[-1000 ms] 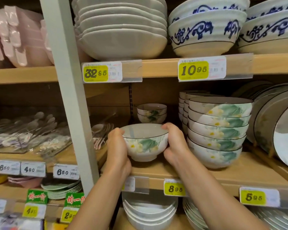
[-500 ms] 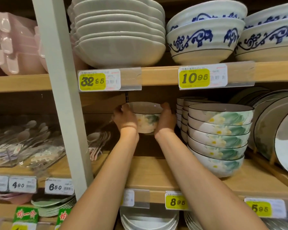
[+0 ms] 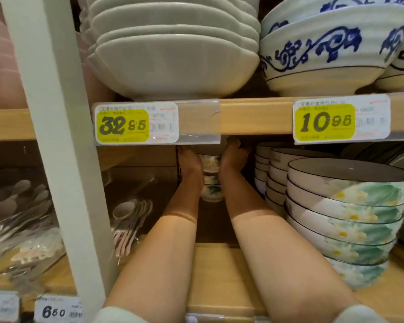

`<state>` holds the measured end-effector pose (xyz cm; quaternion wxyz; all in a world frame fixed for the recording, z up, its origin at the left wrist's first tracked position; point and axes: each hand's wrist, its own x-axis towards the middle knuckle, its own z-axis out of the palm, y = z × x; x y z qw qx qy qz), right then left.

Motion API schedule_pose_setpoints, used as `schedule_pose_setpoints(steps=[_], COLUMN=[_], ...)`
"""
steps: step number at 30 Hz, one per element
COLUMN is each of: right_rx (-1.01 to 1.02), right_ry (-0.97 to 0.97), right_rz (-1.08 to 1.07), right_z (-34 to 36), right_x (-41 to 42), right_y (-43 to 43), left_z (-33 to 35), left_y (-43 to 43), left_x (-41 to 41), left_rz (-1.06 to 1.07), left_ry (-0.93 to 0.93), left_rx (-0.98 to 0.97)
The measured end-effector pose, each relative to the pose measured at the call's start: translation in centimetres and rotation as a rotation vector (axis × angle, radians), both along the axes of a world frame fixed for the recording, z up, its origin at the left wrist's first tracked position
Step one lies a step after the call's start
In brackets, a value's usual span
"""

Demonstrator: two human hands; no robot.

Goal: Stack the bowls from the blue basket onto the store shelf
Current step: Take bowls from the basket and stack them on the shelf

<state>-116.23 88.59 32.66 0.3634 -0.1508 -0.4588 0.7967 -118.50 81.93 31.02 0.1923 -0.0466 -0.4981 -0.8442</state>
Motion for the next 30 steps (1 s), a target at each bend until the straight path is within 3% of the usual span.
schedule_pose_setpoints(steps=[13,23,30], right_rx=[0.21,0.236,0.343], right_ry=[-0.19,-0.257,-0.357], right_rz=[0.022,0.01,0.005], right_z=[-4.0,-5.7,-5.1], right_x=[-4.2,-5.7,-6.2], right_y=[1.1,1.7,1.8], left_z=[-3.3,-4.8,-5.0], left_y=[0.7,1.2,1.5], left_x=[-3.4,-4.6,-5.0], left_rz=[0.025,-0.029,0.059], left_ry=[-0.215,-0.225,-0.206], left_rx=[-0.135,-0.102,-0.249])
